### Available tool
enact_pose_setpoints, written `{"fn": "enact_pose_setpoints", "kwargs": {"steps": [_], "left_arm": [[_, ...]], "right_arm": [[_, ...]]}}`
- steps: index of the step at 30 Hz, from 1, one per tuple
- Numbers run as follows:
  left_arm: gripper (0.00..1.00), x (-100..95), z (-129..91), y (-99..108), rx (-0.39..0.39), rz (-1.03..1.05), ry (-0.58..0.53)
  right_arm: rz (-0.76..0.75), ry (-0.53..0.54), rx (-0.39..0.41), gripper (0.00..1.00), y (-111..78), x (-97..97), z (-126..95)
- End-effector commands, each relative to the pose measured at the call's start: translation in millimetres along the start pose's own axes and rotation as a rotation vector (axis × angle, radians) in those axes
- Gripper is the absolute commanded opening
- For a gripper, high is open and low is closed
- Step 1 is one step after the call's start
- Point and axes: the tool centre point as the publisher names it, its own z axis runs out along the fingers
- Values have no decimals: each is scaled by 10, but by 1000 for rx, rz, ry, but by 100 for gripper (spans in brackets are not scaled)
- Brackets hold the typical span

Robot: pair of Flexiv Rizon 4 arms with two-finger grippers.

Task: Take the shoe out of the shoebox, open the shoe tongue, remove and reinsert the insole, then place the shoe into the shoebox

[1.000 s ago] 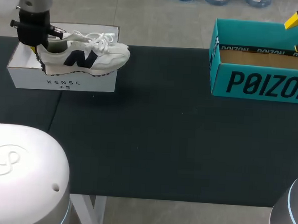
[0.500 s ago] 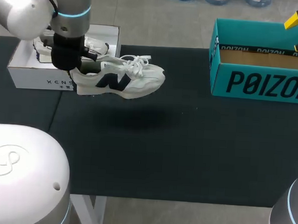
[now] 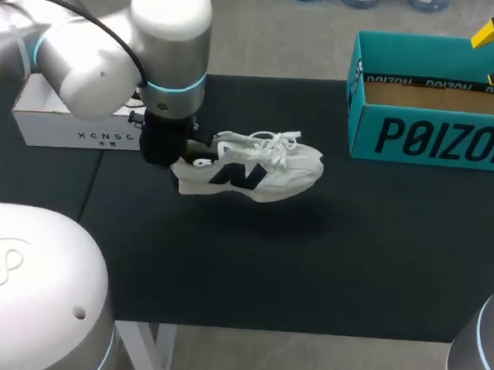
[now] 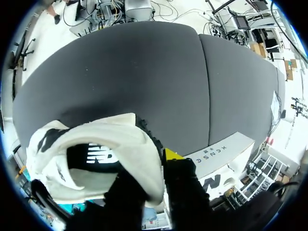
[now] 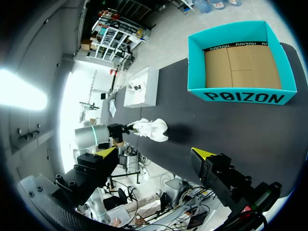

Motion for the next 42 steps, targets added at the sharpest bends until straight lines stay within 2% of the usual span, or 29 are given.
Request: {"fn": "enact_pose_setpoints", "kwargs": {"steps": [1, 6, 12, 22, 26, 27, 28, 29, 30, 36, 42], "left_arm": [[0, -302, 160, -36, 4, 10, 13], [0, -415, 307, -150, 24, 18, 22], [0, -449, 478, -251, 53, -7, 10], [0, -577, 774, -262, 84, 14, -20], [0, -596, 818, -267, 97, 19, -11], [26, -602, 798, -274, 96, 19, -10], [47, -603, 775, -276, 94, 22, -11], [79, -600, 751, -276, 93, 22, -14], [98, -602, 720, -275, 93, 21, -15], [100, -617, 436, -226, 91, -7, -12], [100, -611, 209, -189, 88, -146, 7]], "right_arm": [[1, -3, 3, 100, 15, -2, 2], [1, -3, 3, 100, 15, -2, 2], [1, -3, 3, 100, 15, -2, 2], [1, -3, 3, 100, 15, -2, 2], [1, -3, 3, 100, 15, -2, 2], [1, -3, 3, 100, 15, -2, 2], [1, -3, 3, 100, 15, -2, 2], [1, -3, 3, 100, 15, -2, 2], [1, -3, 3, 100, 15, -2, 2], [1, -3, 3, 100, 15, -2, 2], [1, -3, 3, 100, 15, -2, 2]]}}
